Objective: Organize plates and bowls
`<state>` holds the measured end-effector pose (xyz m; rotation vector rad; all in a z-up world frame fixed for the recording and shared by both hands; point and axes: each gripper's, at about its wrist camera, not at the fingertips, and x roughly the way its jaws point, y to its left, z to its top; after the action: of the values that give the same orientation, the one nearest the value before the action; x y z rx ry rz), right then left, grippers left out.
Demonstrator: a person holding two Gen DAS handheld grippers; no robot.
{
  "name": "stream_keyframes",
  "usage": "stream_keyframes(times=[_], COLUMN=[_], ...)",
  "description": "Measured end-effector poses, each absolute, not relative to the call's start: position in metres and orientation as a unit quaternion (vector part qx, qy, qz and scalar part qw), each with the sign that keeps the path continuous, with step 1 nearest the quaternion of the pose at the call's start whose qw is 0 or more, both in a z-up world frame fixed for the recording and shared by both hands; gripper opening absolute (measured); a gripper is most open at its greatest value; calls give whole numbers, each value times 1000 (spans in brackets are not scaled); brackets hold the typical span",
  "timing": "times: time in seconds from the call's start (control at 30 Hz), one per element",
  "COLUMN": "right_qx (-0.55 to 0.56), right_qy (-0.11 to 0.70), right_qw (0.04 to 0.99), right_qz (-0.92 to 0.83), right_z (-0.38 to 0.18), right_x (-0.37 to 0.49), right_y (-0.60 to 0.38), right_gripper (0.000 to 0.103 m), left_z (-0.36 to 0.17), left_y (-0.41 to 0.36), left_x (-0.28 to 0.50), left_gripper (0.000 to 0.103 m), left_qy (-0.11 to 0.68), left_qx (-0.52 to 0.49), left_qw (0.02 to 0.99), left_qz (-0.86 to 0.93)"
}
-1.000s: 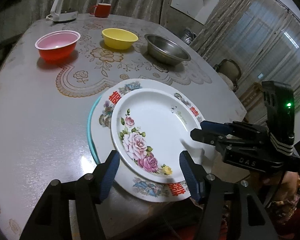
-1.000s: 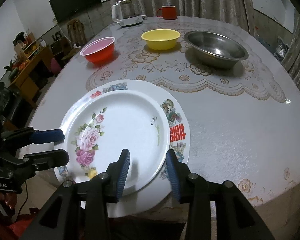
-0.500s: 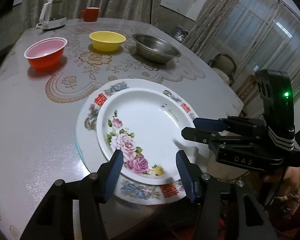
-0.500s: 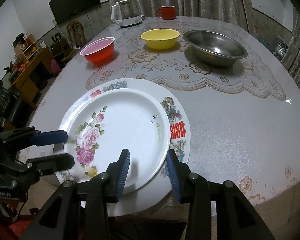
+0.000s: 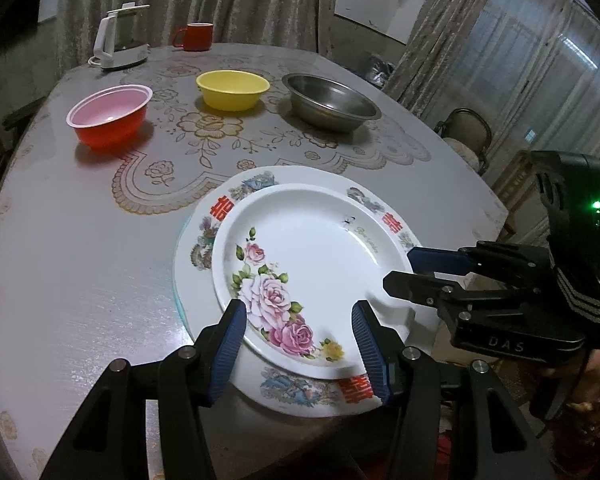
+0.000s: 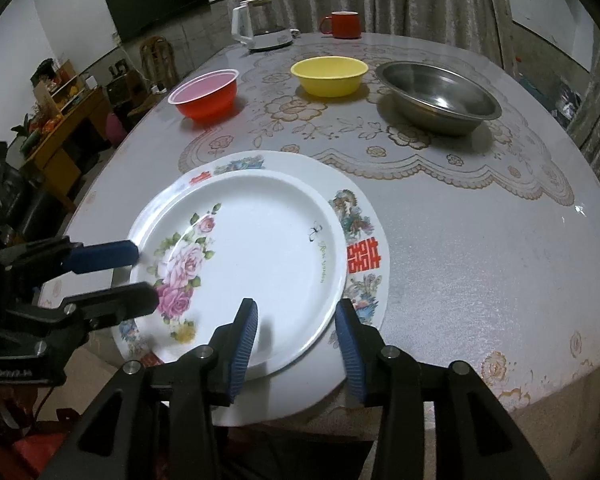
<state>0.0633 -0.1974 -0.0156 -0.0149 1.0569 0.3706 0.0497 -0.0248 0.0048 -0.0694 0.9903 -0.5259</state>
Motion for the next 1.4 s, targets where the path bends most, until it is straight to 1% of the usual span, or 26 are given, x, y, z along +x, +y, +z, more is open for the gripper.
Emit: stream_keyframes(times=[0.37,0.53,0.67,0.73,0.87,1.13,1.4], right_qx=[27,34,38,40,52,61,96], right_qy=[496,497,497,495,491,455,450], right_qw=[849,849,847,848,851,872,876], right_qz=[178,179,183,183,180,170,145], right_z=[-8,-8,-8,-8,-7,5,-3], right_x=[68,71,73,74,80,97,123], right_y=[-207,-210,-210,-212,-217,-234,-263], right_gripper=[42,42,42,42,42,42,42], left_z=[8,9,10,11,17,25,35], left_y=[-30,-33,-35,-35,-35,-37,-51], left_x=[53,55,57,59,67,87,114], left_gripper=[56,59,66,71,77,80,84], left_qy=[469,469,475,477,477,480,482], left_qx=[-21,-17,-22,-27,-43,-54,-58], left_qw=[849,849,845,843,843,845,845], left_qz=[-243,-243,-244,-245,-245,-227,-226])
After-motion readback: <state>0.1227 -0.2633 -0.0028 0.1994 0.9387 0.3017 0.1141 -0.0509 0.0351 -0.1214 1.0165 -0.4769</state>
